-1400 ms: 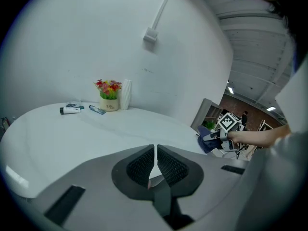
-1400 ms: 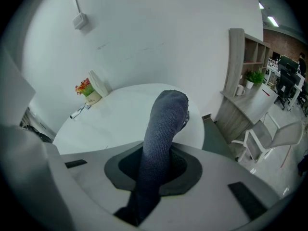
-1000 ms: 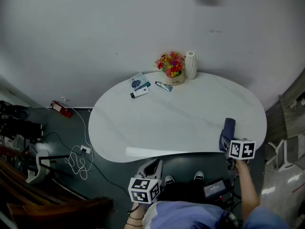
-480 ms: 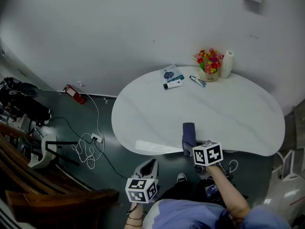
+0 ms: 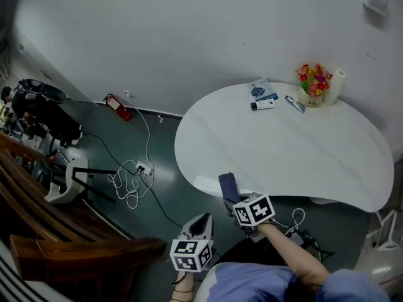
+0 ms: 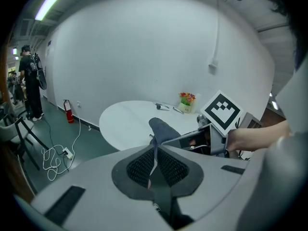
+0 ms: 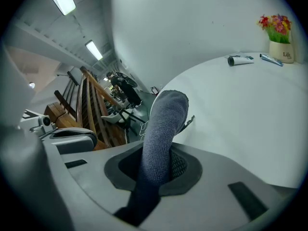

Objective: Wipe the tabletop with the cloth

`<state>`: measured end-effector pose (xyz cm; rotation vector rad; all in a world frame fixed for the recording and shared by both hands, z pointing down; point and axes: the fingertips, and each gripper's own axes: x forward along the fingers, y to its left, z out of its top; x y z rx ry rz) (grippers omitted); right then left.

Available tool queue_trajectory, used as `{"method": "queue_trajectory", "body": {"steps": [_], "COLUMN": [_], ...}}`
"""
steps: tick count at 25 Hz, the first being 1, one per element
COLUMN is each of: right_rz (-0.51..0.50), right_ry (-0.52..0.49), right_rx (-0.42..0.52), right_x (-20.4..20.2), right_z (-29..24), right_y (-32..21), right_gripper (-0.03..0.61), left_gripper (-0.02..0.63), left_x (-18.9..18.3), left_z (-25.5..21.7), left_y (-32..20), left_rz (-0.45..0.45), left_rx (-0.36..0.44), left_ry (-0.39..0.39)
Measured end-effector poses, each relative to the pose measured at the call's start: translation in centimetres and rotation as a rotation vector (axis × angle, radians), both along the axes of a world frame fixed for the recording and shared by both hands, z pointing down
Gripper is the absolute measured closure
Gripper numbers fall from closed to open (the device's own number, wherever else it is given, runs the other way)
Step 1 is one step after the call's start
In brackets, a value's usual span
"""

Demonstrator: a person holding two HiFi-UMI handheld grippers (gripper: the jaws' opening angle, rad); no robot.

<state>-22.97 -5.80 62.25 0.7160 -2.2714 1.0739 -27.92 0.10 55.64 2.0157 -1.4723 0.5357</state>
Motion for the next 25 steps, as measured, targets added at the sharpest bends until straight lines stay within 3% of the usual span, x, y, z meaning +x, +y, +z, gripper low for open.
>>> {"method": "queue_trajectory", "body": {"steps": [5, 10, 18, 25], "right_rz": [-0.017, 0.053, 0.248, 0.422], "right_ry": [0.086, 0.135, 0.191, 0.202], "right_rx": [-0.014, -0.021, -0.034, -0.05], "right_x": [0.2, 5.0, 18.0, 32.2], "right_z": [1.9, 2.9, 3.6, 3.2], "right_y": [0.4, -0.8, -2.2, -0.8], "right_gripper": [0.509, 0.509, 0.509, 0.509], "left_gripper": [0.591, 0.591, 0.591, 0.591], "left_x": [-1.6, 0.3, 7.4, 16.7], "left_z": [0.8, 0.9, -0.7, -1.5], "left_y": [1.3, 0.4, -2.1, -2.4], "left_rz": [-0.036, 0.014, 0.137, 0.196], "left_rx": [-0.022, -0.018, 0.029, 0.039], "left_ry": [0.02, 0.019, 0.011, 0.02]}}
